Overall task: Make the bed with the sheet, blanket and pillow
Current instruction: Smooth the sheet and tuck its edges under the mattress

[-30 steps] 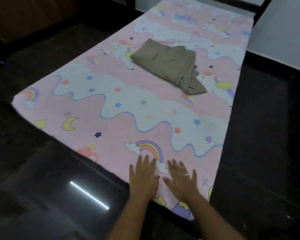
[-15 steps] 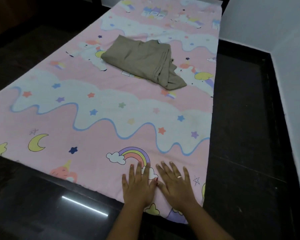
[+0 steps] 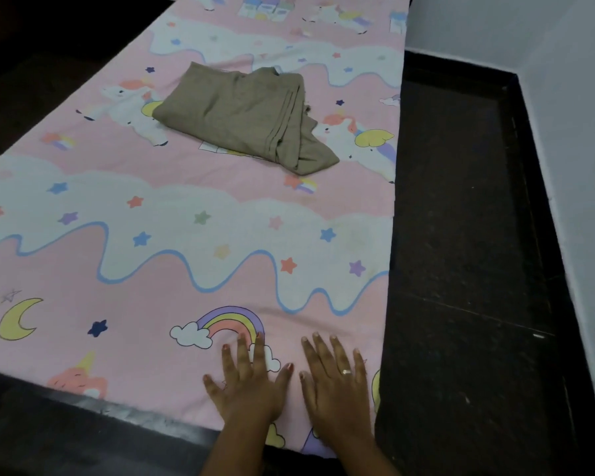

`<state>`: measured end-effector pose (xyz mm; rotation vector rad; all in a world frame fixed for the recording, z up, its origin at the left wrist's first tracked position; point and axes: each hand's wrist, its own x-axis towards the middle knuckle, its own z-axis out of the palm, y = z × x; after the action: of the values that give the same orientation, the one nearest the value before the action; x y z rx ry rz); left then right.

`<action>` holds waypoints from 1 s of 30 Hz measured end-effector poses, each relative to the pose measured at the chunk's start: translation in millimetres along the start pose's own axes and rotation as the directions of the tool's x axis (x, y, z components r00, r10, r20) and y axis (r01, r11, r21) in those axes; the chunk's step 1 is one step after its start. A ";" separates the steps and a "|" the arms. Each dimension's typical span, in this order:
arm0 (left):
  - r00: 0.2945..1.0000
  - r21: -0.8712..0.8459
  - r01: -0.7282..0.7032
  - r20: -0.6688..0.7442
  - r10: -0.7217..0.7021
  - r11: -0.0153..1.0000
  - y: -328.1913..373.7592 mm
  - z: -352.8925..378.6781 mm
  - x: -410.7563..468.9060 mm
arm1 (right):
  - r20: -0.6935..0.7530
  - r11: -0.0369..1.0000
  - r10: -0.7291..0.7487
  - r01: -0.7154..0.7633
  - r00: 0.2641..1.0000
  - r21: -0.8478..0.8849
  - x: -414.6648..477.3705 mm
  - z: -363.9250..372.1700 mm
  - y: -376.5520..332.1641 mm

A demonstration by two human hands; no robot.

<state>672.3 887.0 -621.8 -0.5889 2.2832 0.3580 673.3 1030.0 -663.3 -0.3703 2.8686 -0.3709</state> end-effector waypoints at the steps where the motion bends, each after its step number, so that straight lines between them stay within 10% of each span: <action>1: 1.000 0.010 0.017 0.015 -0.017 1.000 3.8 -3.2 -1.2 | -0.011 0.999 0.043 -0.043 0.999 0.007 -4.3 -1.2 2.0; 6: 0.992 0.216 0.090 0.071 -0.107 0.972 46.0 -24.8 1.0 | -0.129 0.922 0.368 -0.343 0.921 0.179 44.3 -28.5 20.7; 11: 0.951 0.249 -0.225 -0.152 0.268 0.942 94.7 -32.5 23.8 | -0.019 0.788 0.559 -0.524 0.829 0.323 160.8 -68.6 66.6; 21: 0.930 0.094 -0.268 -0.233 0.283 0.959 143.1 -14.7 66.7 | 0.074 0.622 0.547 -0.464 0.834 0.631 162.3 -51.6 94.0; 30: 0.879 0.075 -0.352 -0.316 0.357 0.933 118.7 13.1 55.1 | 0.112 0.657 0.631 -0.605 0.768 0.450 89.9 -41.6 77.5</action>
<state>585.2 977.3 -661.2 -0.2253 2.7184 0.4454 561.2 1086.9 -662.3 0.7107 2.6016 -0.8978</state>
